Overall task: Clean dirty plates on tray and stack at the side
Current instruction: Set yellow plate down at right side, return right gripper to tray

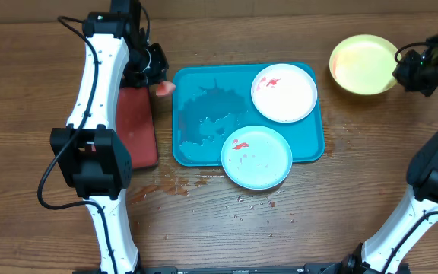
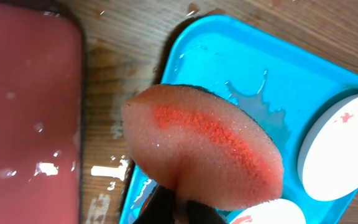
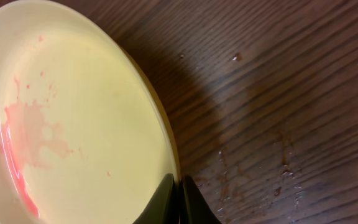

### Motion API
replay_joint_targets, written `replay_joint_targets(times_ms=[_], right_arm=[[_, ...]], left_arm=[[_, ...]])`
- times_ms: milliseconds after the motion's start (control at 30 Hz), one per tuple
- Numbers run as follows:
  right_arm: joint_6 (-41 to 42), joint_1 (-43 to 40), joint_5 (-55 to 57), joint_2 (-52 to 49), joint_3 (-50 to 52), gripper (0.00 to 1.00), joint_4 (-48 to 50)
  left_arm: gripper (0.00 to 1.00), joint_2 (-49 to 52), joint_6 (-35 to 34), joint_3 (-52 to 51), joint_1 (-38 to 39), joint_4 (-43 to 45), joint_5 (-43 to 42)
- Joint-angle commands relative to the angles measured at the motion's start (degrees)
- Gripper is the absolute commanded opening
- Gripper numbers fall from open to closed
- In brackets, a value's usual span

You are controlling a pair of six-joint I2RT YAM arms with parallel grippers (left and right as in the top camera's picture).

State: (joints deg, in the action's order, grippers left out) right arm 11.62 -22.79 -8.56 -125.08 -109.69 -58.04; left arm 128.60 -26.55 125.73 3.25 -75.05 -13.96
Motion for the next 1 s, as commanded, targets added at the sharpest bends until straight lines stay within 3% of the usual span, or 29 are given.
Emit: replay_joint_targets(times_ms=[0,200,233,267,300,367,700,767,867,967], right_arm=[[0.81,-0.07,2.54,-0.13,1.42,0.04,0.83],[0.83,-0.07,2.75,-0.15,6.32,0.05,3.56],[0.85,-0.07,2.71,-0.15,6.82,0.15,3.52],[0.85,-0.04,2.71,-0.15,7.08,0.40,3.23],[0.87,0.04,2.54,-0.15,7.10,0.57,2.67],[0.87,0.37,1.51,-0.07,7.02,0.62,1.81],[0.59,7.21,-12.92,3.54,4.22,0.59,-1.51],[0.35,9.84,-13.38,3.82,4.22,0.58,-1.29],[0.44,14.53,-9.53,3.56,5.11,0.46,-1.36],[0.44,18.25,-7.28,3.56,6.54,0.44,-3.54]], left_arm=[[0.04,-0.98,0.55,0.72,0.92,1.01,-0.72],[0.04,-0.98,0.20,0.70,3.28,2.58,-0.68],[0.04,-0.96,0.22,0.70,3.67,2.91,-0.68],[0.04,-0.94,0.22,0.66,4.15,3.30,-0.66],[0.04,-0.87,0.24,0.66,4.57,3.63,-0.66],[0.04,-0.70,0.22,0.66,5.49,4.24,-0.66],[0.04,0.66,0.26,-0.33,9.33,7.78,-0.61],[0.04,1.14,0.39,-0.33,10.08,8.15,-0.48],[0.04,1.92,0.37,-0.33,10.88,8.26,-0.17],[0.04,2.54,0.39,-0.35,11.21,7.74,1.25]])
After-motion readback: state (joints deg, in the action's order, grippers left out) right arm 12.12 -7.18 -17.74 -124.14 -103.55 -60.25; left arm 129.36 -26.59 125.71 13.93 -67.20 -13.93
